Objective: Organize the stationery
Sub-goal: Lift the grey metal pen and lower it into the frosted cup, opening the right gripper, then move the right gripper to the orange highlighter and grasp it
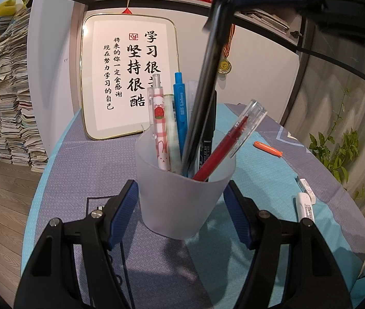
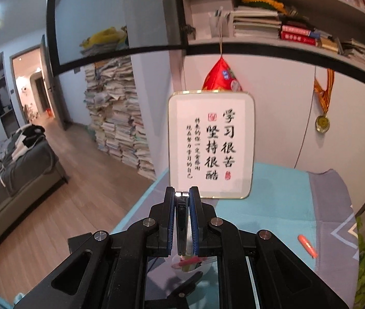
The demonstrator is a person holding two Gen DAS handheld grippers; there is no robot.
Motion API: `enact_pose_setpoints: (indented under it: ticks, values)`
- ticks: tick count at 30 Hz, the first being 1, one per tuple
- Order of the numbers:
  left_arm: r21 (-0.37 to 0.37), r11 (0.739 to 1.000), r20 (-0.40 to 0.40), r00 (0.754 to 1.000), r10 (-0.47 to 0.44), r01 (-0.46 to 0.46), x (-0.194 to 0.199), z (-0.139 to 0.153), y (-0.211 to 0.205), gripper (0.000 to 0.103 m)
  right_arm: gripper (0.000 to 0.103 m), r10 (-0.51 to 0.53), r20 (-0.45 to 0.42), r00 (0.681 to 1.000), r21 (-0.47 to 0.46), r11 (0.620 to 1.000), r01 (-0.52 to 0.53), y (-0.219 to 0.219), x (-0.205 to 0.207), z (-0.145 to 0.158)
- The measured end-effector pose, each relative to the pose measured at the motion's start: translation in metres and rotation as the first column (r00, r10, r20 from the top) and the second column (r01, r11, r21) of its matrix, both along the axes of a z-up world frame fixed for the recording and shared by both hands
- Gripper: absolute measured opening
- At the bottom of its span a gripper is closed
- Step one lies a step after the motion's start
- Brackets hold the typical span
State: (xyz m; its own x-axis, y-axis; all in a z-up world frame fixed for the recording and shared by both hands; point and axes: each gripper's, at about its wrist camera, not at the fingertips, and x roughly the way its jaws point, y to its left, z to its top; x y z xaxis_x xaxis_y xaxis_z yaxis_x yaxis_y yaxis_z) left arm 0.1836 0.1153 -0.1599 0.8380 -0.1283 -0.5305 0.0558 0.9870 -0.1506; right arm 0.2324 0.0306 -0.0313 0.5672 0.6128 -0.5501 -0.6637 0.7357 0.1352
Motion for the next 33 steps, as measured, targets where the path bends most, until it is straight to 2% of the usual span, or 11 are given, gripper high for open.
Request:
enact_pose_setpoints:
  ticks: [10,15,26,30,33]
  values:
    - [0.0,1.0,0.0,1.0,0.0,0.0,0.0,0.0,0.0,0.067,0.012,0.023,-0.07,0.997,-0.051,0.998,-0.026,0.004,0.001,-0.022]
    - [0.001,1.0,-0.002,1.0,0.0,0.0,0.0,0.0,0.0,0.067,0.012,0.017,-0.137,0.99,-0.057,0.998,-0.025,0.002,0.008,-0.034]
    - [0.001,1.0,-0.002,1.0,0.0,0.0,0.0,-0.001,0.0,0.067,0.012,-0.002,-0.086,0.996,-0.044,0.999,-0.002,-0.017,0.006,-0.02]
    - [0.001,1.0,-0.002,1.0,0.0,0.0,0.0,-0.001,0.0,0.067,0.012,-0.071,-0.06,0.996,-0.058,0.996,0.067,-0.042,0.018,-0.015]
    - [0.001,1.0,-0.002,1.0,0.0,0.0,0.0,-0.001,0.0,0.067,0.016,-0.167,-0.061,0.984,-0.09,0.983,0.161,-0.071,0.038,-0.019]
